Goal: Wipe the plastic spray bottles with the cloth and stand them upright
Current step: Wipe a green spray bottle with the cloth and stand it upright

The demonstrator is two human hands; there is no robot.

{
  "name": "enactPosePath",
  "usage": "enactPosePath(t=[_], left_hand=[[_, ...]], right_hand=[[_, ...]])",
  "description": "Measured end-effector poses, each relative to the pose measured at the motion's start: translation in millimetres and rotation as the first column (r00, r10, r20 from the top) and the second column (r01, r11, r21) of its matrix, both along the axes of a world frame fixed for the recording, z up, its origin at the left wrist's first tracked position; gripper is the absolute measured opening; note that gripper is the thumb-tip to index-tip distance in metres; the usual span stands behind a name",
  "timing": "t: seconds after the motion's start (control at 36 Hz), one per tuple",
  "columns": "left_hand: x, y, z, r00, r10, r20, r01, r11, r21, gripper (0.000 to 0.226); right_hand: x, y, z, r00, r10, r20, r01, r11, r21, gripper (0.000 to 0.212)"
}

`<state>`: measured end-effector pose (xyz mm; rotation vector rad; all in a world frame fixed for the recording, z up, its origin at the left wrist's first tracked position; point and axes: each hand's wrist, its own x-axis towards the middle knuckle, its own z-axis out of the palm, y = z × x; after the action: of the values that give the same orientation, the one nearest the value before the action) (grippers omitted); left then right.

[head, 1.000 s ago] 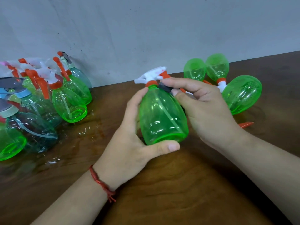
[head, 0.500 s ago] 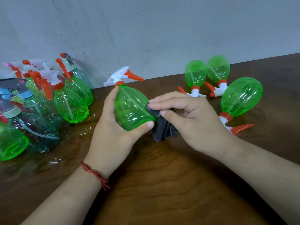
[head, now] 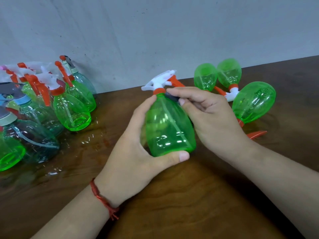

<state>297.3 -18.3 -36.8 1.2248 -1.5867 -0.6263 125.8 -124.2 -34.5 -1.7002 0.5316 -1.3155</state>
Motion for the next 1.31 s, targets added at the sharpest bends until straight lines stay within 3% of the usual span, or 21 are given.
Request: enactPosePath(t=[0.08,0.28,0.39,0.58,0.72,0.86,0.97,1.06,1.19,1.31], left_hand=[[1,0,0,0.998,-0.055,-0.03,0.056,0.998,0.028,0.111],[10,-4,-4,0.983,-0.008,0.184,0.001,0.999,0.037,0.117],[12,-9,-9,0.988,0.063,0.139,-0.062,0.998,-0.016,0.118],[30,-15,-3,0.938,0.346,0.014,-0.345,0.936,-0.066,0.115],[29,-16,-3,0.94,0.341,0.011,-0.34,0.938,-0.067,0.112],[23,-13,-4,0.965,0.254,0.064,-0.248,0.965,-0.091,0.115],[14,-8,2,0.989,0.146,0.024,-0.142,0.981,-0.134,0.114],[13,-4,3,1.0,0.007,-0.021,-0.009,0.995,-0.099,0.114],[15,-5,-1,0.993,-0.113,0.037,0.114,0.993,-0.014,0.118],[20,-8,-2,0.979,-0.061,0.195,0.069,0.997,-0.037,0.123]], right_hand=[[-1,0,1,1.0,-0.017,-0.015,0.016,0.999,-0.038,0.032],[2,2,-5,0.983,-0.126,-0.135,0.1,0.978,-0.183,0.033],[1,4,-3,0.986,-0.104,-0.134,0.076,0.977,-0.199,0.033],[5,18,-4,0.967,-0.044,-0.25,-0.04,0.946,-0.32,0.038],[5,19,-4,0.963,-0.088,-0.254,-0.01,0.933,-0.359,0.037],[4,13,-5,0.988,-0.069,-0.139,0.037,0.975,-0.218,0.032],[8,11,-1,0.977,0.024,0.21,-0.059,0.986,0.158,0.031],[8,10,3,0.924,0.065,0.376,-0.194,0.928,0.317,0.028],[4,7,6,0.917,0.104,0.386,-0.283,0.85,0.444,0.025],[2,3,5,0.935,0.101,0.34,-0.241,0.884,0.401,0.027]])
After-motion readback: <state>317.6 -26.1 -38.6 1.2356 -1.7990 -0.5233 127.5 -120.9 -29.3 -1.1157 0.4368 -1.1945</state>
